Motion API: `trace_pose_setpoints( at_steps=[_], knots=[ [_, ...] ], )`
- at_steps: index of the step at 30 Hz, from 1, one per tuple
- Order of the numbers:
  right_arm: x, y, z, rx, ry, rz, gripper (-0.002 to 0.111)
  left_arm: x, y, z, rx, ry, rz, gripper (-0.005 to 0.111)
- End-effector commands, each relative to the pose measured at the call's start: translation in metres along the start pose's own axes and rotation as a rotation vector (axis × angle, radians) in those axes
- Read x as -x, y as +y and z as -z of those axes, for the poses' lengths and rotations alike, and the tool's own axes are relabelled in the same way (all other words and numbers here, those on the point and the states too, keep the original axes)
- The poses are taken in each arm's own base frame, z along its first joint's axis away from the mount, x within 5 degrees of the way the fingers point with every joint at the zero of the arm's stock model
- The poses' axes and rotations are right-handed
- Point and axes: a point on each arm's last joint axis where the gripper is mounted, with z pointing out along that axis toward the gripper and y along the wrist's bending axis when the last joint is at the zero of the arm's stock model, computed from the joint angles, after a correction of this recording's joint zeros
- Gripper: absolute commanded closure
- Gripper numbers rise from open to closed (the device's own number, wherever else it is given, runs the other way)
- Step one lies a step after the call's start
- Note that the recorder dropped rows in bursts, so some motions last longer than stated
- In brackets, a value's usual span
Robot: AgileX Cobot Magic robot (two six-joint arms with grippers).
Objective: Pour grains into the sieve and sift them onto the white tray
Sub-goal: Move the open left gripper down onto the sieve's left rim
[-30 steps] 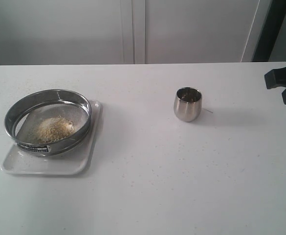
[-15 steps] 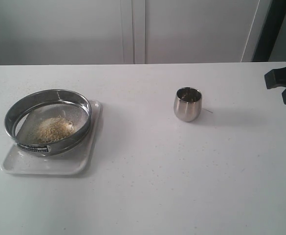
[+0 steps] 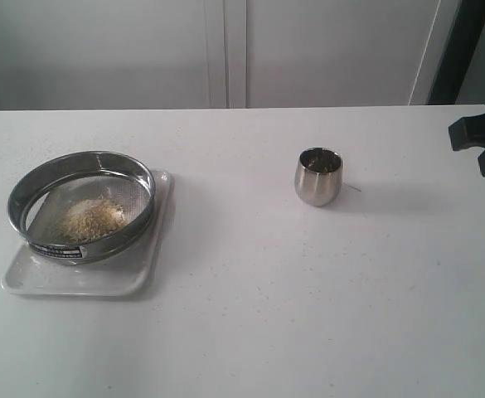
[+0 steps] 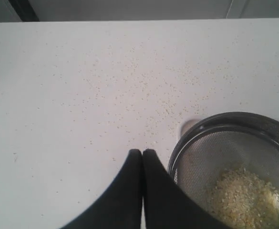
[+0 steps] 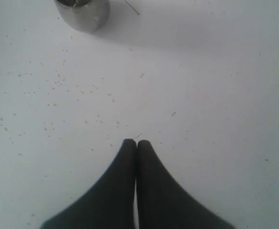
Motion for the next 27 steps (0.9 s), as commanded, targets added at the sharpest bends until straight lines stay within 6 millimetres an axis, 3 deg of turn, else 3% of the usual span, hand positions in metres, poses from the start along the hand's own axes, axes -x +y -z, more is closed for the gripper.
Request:
trace_pose_setpoints(
  at_steps=[1,6,10,14,27],
  knots=[
    [0.000,-0.001,0.001,-0.005,-0.017,-0.002,0.108,0.007,0.000,-0.006,-0.019,0.077,0.007,0.107],
    [0.000,-0.001,0.001,-0.005,-0.017,-0.002,0.108,0.009,0.000,-0.022,-0.037,0.217,0.000,0.107],
    [0.000,-0.001,0.001,-0.005,-0.017,-0.002,0.108,-0.003,0.000,-0.046,-0.056,0.395,0.025,0.107],
    [0.000,-0.001,0.001,-0.005,-0.017,-0.002,0.108,-0.009,0.000,-0.061,-0.057,0.427,0.030,0.107],
    [0.000,-0.001,0.001,-0.005,-0.017,-0.002,0.108,-0.001,-0.003,-0.062,-0.078,0.383,0.138,0.107]
  ],
)
